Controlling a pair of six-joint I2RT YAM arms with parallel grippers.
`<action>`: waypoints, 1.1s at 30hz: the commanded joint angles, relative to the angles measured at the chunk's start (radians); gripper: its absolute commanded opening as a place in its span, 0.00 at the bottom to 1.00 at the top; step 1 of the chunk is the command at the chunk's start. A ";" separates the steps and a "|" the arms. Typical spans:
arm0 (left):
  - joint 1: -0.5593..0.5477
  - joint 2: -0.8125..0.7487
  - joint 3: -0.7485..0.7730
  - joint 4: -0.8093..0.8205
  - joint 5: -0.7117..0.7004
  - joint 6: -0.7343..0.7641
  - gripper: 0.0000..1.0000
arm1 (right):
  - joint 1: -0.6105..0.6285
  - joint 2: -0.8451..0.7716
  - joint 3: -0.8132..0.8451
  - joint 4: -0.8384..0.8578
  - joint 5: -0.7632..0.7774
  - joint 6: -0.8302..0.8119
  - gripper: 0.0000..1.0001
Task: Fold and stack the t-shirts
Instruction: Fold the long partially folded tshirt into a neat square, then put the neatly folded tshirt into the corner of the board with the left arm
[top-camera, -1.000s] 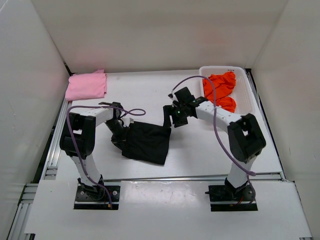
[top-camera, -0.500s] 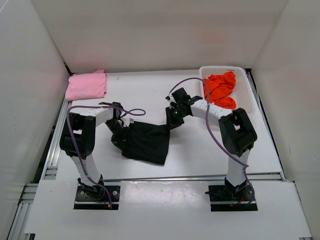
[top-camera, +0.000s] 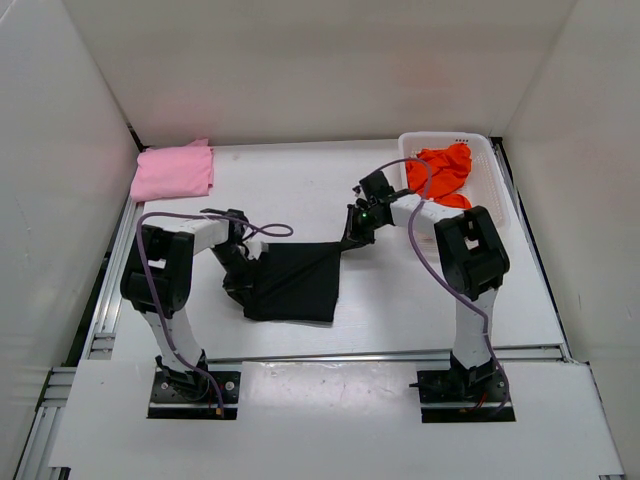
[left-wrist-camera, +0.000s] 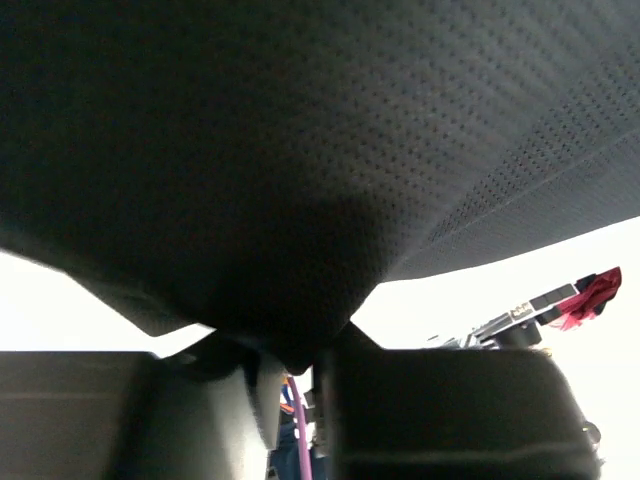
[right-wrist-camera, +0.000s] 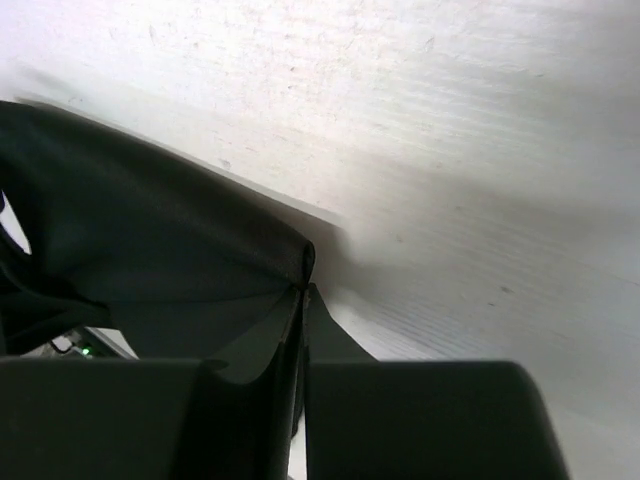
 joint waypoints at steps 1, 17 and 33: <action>-0.010 -0.017 -0.011 0.000 0.019 0.006 0.28 | 0.002 0.002 0.046 0.033 -0.034 0.023 0.08; 0.064 -0.177 0.211 -0.154 0.200 0.006 1.00 | 0.030 -0.142 0.000 -0.058 -0.035 -0.079 0.64; 0.120 0.092 0.403 0.184 -0.047 0.006 0.81 | 0.228 -0.418 -0.432 0.034 -0.107 -0.024 0.64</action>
